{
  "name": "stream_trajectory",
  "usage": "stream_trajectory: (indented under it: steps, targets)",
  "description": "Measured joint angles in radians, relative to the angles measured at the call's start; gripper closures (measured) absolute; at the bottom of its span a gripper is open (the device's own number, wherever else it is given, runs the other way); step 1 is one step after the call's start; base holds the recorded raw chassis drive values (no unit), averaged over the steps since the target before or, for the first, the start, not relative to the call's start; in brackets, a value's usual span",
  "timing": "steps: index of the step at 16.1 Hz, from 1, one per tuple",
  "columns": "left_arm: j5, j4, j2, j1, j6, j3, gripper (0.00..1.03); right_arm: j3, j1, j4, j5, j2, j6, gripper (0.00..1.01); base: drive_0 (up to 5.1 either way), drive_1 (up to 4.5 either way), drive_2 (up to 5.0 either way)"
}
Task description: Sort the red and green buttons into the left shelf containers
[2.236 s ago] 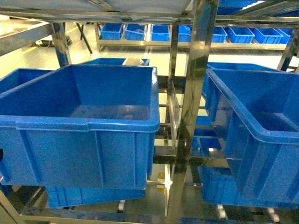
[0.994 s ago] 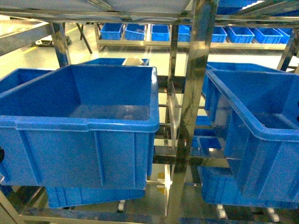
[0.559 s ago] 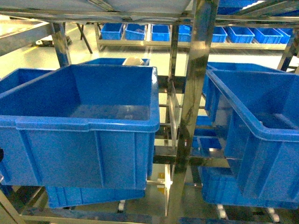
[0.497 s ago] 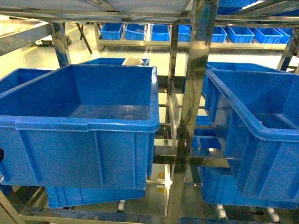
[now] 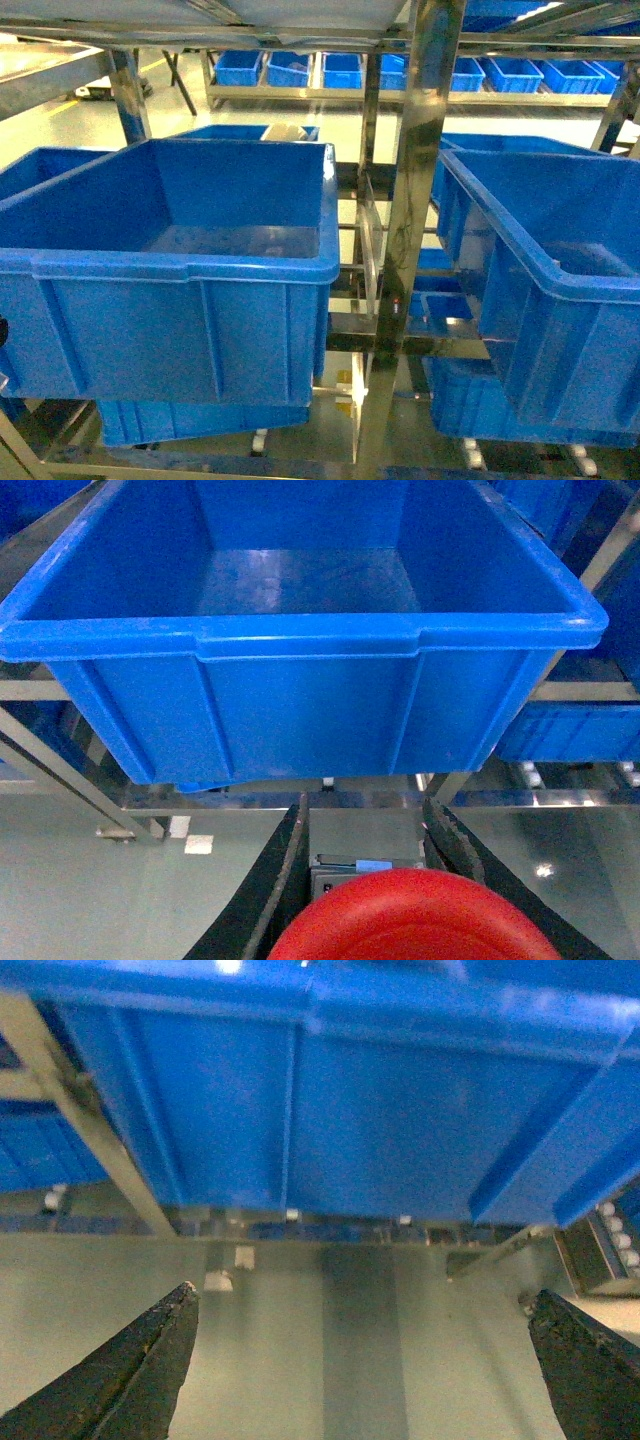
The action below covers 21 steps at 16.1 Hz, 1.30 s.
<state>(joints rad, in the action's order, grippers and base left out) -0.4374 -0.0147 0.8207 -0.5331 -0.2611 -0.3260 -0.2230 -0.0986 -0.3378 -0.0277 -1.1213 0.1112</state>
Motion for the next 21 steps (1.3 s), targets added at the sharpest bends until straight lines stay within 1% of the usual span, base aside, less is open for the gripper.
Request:
stream_trajectory:
  steps: [1,2,3,4,5,6,8,10,16,18,19,21]
  targets:
    - [0.000,0.000,0.000,0.000,0.000,0.000,0.74,0.086,0.040,0.046,-0.032,0.096,-0.010,0.03,0.0,0.00,0.0]
    - [-0.001,0.000,0.000,0.000,0.000,0.000,0.74,0.145,0.080,0.092,-0.066,0.161,-0.018,0.03,0.0,0.00,0.0]
    - [0.024,0.018,0.047,0.040,0.000,-0.026,0.74,0.141,0.079,0.084,-0.076,0.161,-0.029,0.03,0.0,0.00,0.0]
    - [0.124,0.127,0.222,0.164,0.038,-0.140,0.74,0.141,0.079,0.084,-0.076,0.161,-0.032,0.03,0.0,0.00,0.0]
    - [0.190,0.165,0.399,0.241,0.080,-0.225,0.74,0.141,0.079,0.084,-0.076,0.161,-0.032,0.03,0.0,0.00,0.0]
    - [0.207,0.163,0.455,0.261,0.093,-0.262,0.74,0.141,0.079,0.084,-0.076,0.161,-0.032,0.03,0.0,0.00,0.0]
    - [0.216,0.163,0.498,0.278,0.098,-0.295,0.74,0.141,0.079,0.084,-0.076,0.161,-0.032,0.03,0.0,0.00,0.0]
    - [0.216,0.174,0.546,0.294,0.112,-0.332,0.74,0.141,0.079,0.084,-0.076,0.161,-0.032,0.03,0.0,0.00,0.0]
    - [0.232,0.147,0.627,0.320,0.118,-0.420,0.74,0.141,0.079,0.084,-0.076,0.161,-0.032,0.03,0.0,0.00,0.0]
    - [0.235,0.120,0.694,0.331,0.149,-0.499,0.74,0.141,0.079,0.084,-0.076,0.161,-0.032,0.03,0.0,0.00,0.0]
    - [0.238,0.093,0.746,0.332,0.174,-0.565,0.74,0.141,0.079,0.084,-0.076,0.161,-0.032,0.03,0.0,0.00,0.0]
    - [0.275,0.021,0.849,0.335,0.212,-0.694,0.74,0.141,0.079,0.084,-0.076,0.161,-0.032,0.03,0.0,0.00,0.0]
